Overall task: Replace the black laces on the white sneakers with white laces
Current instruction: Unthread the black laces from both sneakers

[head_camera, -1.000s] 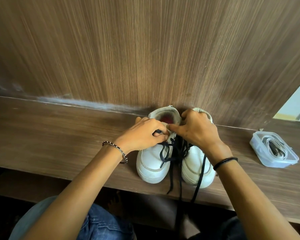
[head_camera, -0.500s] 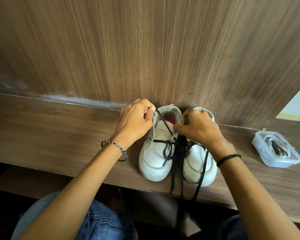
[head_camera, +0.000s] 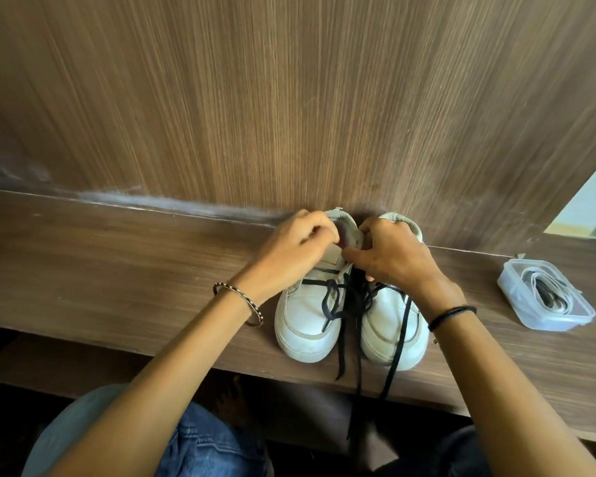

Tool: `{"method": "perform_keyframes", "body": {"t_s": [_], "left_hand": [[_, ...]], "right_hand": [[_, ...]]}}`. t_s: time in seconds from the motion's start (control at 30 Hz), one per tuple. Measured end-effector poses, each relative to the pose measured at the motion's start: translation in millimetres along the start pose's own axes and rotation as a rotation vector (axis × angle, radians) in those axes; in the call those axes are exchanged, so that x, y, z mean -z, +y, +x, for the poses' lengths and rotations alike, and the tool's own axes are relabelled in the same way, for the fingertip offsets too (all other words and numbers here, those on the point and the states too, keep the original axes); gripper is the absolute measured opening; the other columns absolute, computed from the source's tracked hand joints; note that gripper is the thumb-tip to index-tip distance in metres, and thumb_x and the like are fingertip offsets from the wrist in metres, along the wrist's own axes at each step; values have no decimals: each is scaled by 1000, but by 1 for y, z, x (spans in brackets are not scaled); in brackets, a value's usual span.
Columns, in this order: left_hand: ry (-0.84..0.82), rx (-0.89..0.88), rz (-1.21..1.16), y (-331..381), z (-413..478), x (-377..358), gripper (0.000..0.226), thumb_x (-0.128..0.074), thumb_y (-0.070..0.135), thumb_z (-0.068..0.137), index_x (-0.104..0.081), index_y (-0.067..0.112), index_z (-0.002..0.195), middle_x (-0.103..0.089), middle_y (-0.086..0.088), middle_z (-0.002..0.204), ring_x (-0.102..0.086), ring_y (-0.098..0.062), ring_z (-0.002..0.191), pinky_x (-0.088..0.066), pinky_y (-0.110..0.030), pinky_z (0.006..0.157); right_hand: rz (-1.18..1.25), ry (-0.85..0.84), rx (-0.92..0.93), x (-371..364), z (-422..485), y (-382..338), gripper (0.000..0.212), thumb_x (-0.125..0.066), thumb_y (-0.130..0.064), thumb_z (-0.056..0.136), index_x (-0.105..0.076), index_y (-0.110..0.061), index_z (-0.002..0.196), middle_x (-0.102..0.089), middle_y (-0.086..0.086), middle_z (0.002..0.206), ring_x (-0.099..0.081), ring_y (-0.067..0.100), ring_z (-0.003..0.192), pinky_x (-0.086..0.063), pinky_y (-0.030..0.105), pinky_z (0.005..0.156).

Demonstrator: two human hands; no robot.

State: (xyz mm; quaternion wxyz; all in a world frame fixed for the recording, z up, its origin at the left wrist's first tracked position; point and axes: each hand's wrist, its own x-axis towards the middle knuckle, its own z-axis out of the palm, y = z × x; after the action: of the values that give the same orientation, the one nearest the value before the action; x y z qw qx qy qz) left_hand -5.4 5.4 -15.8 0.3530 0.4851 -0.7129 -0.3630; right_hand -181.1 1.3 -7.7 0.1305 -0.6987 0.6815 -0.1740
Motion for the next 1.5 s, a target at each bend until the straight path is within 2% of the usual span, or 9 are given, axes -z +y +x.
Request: {"method": "perform_keyframes", "body": {"t_s": [0.1, 0.27, 0.5, 0.8, 0.93, 1.17, 1.23, 1.33, 1.5], "left_hand": [[-120, -117, 324, 1, -6, -5, 4, -64, 27, 93, -65, 23, 91, -57, 8, 100, -53, 3, 75, -36, -14, 66], [-235, -101, 424, 10, -9, 4, 8, -62, 12, 92, -65, 14, 100, -49, 16, 44, -43, -1, 42, -32, -16, 48], [-100, -154, 760, 13, -12, 5, 8, -63, 42, 90, -71, 41, 89, -44, 10, 54, -41, -4, 55, -28, -28, 57], [200, 72, -249, 8, -4, 11, 12, -69, 18, 89, -80, 16, 84, -67, -4, 73, -55, 0, 71, -43, -19, 72], [394, 178, -512, 7, -1, 11, 13, -63, 18, 96, -74, 15, 89, -51, 12, 61, -38, 0, 44, -27, -12, 41], [265, 140, -665, 9, 1, 10, 13, -51, 15, 103, -60, 13, 94, -74, -6, 98, -42, -13, 47, -21, -19, 39], [143, 138, -599, 11, -1, 9, 13, -48, 18, 103, -56, 11, 96, -70, -7, 80, -37, -15, 47, -21, -21, 40], [110, 73, -90, 6, -4, 6, 19, -56, 29, 96, -61, 15, 83, -49, 4, 64, -39, -10, 54, -31, -22, 49], [-119, -40, 437, 6, -6, 8, 15, -68, 43, 90, -75, 30, 90, -58, 5, 63, -48, -5, 55, -35, -25, 55]], "right_hand": [[18, 3, 5, 1, 0, 1, 29, -67, -47, 88, -62, -18, 96, -69, 3, 83, -70, 24, 81, -60, 44, 78], [37, -8, 9, 2, -1, 0, 31, -69, -45, 87, -62, -19, 100, -70, 3, 86, -71, 23, 78, -61, 46, 77], [58, -17, 17, 1, 1, 2, 29, -72, -41, 84, -62, -19, 99, -71, 2, 81, -72, 22, 73, -62, 47, 73], [71, -18, 28, 1, 3, 7, 21, -68, -40, 86, -62, -21, 94, -70, 0, 67, -72, 18, 71, -61, 45, 75], [76, -36, 49, 2, 3, 7, 21, -68, -34, 87, -62, -17, 96, -70, 1, 63, -72, 17, 68, -61, 45, 75], [62, -33, 72, 2, 4, 9, 23, -69, -35, 87, -62, -17, 98, -69, 4, 76, -71, 23, 74, -61, 46, 75], [54, -33, 80, 1, 4, 9, 24, -70, -36, 87, -62, -16, 101, -69, 3, 78, -71, 22, 74, -61, 47, 75], [68, -30, 84, 0, 4, 10, 25, -70, -36, 88, -63, -16, 101, -69, 4, 78, -71, 23, 73, -61, 48, 74], [69, -23, 96, 0, 5, 12, 25, -68, -39, 89, -62, -16, 98, -70, 3, 76, -72, 21, 71, -61, 47, 73]]}}
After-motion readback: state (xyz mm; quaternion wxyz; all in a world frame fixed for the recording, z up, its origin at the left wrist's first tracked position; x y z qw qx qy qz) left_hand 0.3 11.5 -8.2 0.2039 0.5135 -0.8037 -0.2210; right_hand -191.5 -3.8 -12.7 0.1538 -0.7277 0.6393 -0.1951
